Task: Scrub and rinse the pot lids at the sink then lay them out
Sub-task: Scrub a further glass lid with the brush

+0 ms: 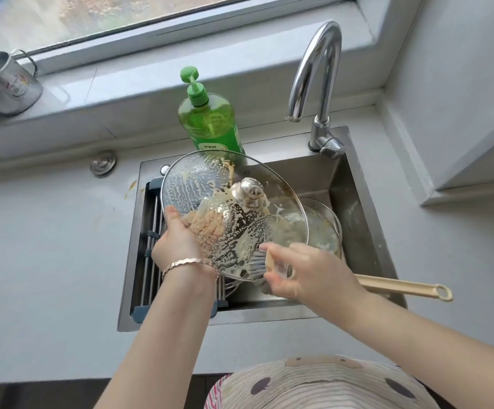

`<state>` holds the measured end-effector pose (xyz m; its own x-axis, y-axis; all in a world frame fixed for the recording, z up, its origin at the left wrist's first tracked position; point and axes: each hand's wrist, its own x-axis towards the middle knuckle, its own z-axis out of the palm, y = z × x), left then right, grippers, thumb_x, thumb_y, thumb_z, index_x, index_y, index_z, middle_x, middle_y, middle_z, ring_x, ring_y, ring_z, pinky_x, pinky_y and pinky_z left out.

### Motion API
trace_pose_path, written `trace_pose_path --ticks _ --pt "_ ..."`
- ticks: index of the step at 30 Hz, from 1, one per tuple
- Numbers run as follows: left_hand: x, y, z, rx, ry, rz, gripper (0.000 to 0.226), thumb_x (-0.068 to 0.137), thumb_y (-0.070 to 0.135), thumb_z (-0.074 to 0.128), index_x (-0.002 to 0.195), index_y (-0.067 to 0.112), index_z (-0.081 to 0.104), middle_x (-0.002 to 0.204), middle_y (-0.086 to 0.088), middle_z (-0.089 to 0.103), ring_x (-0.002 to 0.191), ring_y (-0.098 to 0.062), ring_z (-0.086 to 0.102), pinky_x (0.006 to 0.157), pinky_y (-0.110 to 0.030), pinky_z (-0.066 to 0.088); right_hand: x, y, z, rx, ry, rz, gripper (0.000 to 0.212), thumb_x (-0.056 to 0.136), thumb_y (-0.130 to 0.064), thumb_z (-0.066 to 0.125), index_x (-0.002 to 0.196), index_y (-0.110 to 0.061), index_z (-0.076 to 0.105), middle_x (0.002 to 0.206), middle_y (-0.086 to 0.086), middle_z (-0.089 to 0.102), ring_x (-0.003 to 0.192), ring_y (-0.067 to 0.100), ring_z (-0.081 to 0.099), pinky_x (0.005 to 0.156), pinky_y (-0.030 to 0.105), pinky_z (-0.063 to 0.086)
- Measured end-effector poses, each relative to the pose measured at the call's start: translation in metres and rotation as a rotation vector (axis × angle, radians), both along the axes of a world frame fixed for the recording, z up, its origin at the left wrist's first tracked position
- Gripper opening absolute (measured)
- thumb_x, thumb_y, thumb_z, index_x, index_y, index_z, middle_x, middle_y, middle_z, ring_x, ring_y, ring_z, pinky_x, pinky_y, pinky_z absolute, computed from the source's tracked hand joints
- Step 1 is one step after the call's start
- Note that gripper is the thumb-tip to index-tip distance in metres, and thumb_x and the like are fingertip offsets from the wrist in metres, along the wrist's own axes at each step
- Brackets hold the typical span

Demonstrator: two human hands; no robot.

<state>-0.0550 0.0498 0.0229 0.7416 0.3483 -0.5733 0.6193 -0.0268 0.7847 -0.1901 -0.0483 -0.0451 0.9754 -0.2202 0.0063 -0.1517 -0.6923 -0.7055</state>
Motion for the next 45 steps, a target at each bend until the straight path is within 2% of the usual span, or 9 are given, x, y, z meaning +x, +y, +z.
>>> trace_pose_path --ticks 5,8,14,18,23,27,34,39,45 --pt "-0.003 0.005 0.005 -0.005 0.023 -0.033 0.041 0.088 0.050 0.054 0.061 0.021 0.047 0.056 0.009 0.046 0.041 -0.009 0.041 0.033 -0.017 0.028 0.008 -0.053 -0.019 0.128 0.231 -0.359 0.014 0.092 -0.041 0.046 0.081 -0.036 0.050 0.067 -0.006 0.056 0.067 0.022 0.053 0.057 0.032 0.040" --pt "-0.006 0.006 0.003 0.019 0.035 -0.087 0.041 0.087 0.051 0.054 0.063 0.019 0.053 0.041 0.009 0.043 0.027 -0.006 0.030 0.031 -0.014 0.022 0.013 -0.031 -0.008 0.084 0.133 -0.102 0.004 0.091 -0.043 0.047 0.089 -0.042 0.050 0.092 -0.005 0.064 0.079 0.017 0.057 0.068 0.038 0.049" --pt "-0.011 0.007 -0.003 0.107 0.014 -0.160 0.048 0.088 0.053 0.052 0.060 0.015 0.042 0.059 0.000 0.043 0.045 -0.017 0.033 0.041 -0.024 0.028 0.024 -0.057 -0.009 0.114 0.212 -0.394 0.013 0.092 -0.041 0.045 0.087 -0.034 0.054 0.080 -0.006 0.062 0.079 0.023 0.057 0.060 0.030 0.041" --pt "-0.011 0.006 -0.012 0.102 -0.028 -0.175 0.050 0.086 0.051 0.055 0.057 0.014 0.039 0.057 -0.001 0.037 0.056 -0.021 0.036 0.052 -0.027 0.030 0.023 -0.025 0.000 0.145 0.162 -0.202 0.013 0.093 -0.040 0.044 0.083 -0.033 0.050 0.060 -0.001 0.053 0.054 0.019 0.047 0.054 0.031 0.039" --pt "-0.005 0.015 -0.018 0.166 0.002 -0.284 0.048 0.088 0.052 0.052 0.061 0.014 0.042 0.060 -0.002 0.040 0.051 -0.018 0.037 0.047 -0.027 0.030 0.024 -0.062 -0.019 0.340 0.412 -0.498 0.035 0.094 -0.039 0.048 0.113 -0.015 0.064 0.110 0.005 0.067 0.100 0.024 0.061 0.081 0.032 0.045" --pt "0.006 0.020 -0.028 0.158 0.005 -0.352 0.045 0.086 0.051 0.056 0.064 0.013 0.049 0.075 -0.009 0.055 0.071 -0.025 0.053 0.067 -0.035 0.049 0.031 -0.070 -0.003 0.602 0.179 -0.685 0.039 0.077 -0.043 0.071 0.099 -0.012 0.067 0.083 -0.006 0.064 0.072 0.005 0.057 0.059 0.021 0.041" --pt "0.019 0.011 -0.021 0.270 0.034 -0.694 0.047 0.089 0.053 0.048 0.070 0.010 0.049 0.075 -0.009 0.054 0.062 -0.018 0.049 0.054 -0.026 0.037 0.039 -0.047 0.005 0.566 0.271 -0.342 0.044 0.055 -0.046 0.082 0.090 -0.026 0.064 0.083 -0.008 0.072 0.080 0.009 0.067 0.076 0.032 0.055" --pt "0.035 0.008 -0.023 -0.017 0.226 -0.783 0.067 0.080 0.058 0.058 0.116 0.000 0.058 0.095 -0.012 0.067 0.089 -0.029 0.065 0.084 -0.043 0.053 0.032 -0.036 0.004 0.671 0.230 -0.453 0.017 0.066 -0.025 0.079 0.063 -0.019 0.063 0.057 -0.004 0.065 0.045 0.004 0.055 0.050 0.025 0.047" --pt "0.011 -0.012 -0.015 -0.396 0.106 -0.749 0.035 0.093 0.027 0.051 0.119 0.003 0.053 0.100 -0.015 0.070 0.081 -0.024 0.071 0.060 -0.030 0.058 0.045 -0.043 0.012 0.914 0.253 -0.886 0.017 0.072 -0.020 0.073 0.068 -0.011 0.059 0.053 -0.001 0.052 0.037 0.007 0.040 0.043 0.019 0.036"
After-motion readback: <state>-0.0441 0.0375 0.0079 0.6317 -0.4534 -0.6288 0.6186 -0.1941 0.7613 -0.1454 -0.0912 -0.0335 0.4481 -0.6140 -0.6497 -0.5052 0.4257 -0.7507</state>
